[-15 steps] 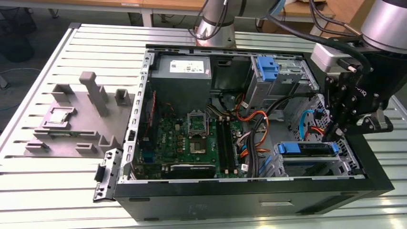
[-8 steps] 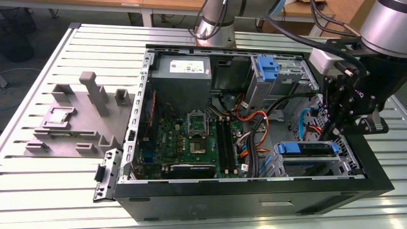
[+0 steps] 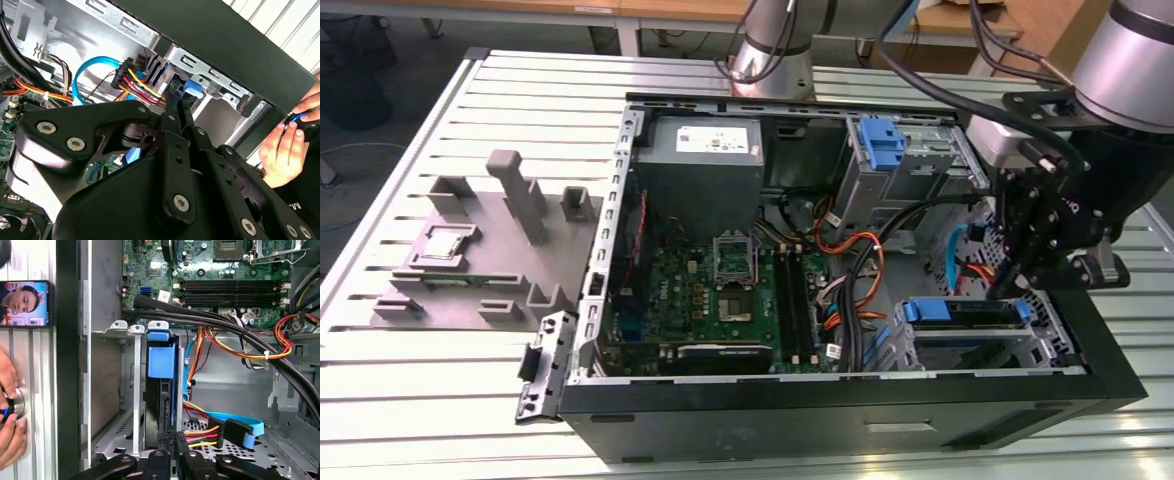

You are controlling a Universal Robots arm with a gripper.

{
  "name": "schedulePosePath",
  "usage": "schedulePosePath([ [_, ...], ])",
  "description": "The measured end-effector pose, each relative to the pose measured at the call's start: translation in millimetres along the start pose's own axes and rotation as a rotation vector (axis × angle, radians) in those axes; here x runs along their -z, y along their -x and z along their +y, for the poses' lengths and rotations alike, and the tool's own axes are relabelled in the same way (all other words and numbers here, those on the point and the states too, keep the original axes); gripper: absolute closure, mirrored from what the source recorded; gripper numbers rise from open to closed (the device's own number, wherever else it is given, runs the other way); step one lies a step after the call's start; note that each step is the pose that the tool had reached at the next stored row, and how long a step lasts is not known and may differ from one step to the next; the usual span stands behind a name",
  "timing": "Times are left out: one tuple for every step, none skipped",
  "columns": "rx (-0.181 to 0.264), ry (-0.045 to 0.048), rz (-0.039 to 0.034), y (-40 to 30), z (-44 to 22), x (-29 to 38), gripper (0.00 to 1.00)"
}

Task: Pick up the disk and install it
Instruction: 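Insert the first disk wire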

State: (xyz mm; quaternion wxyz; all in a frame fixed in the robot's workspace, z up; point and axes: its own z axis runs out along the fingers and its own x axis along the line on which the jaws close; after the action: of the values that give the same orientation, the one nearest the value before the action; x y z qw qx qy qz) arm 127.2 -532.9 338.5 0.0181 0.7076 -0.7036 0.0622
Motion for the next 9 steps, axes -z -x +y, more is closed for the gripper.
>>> schedulePosePath([
  [-0.003,0.0004,-0.0008,0.1,0.1,-0.7,0.84],
  [-0.008,0.0009,-0.0004,0.2,0.1,-1.1,0.84],
  [-0.016,0.0019,0.0003,0.2,0.2,-1.5,0.84],
  [-0.027,0.0031,0.0010,0.3,0.4,-2.0,0.84],
  [-0.037,0.0042,0.0014,0.3,0.6,-2.4,0.84],
  [-0.042,0.0047,0.0017,0.3,0.8,-2.9,0.84],
  [-0.045,0.0051,0.0019,0.3,0.9,-3.4,0.84],
  [-0.047,0.0053,0.0022,0.3,0.9,-3.6,0.84],
  [-0.048,0.0055,0.0023,0.2,1.3,-3.7,0.84],
])
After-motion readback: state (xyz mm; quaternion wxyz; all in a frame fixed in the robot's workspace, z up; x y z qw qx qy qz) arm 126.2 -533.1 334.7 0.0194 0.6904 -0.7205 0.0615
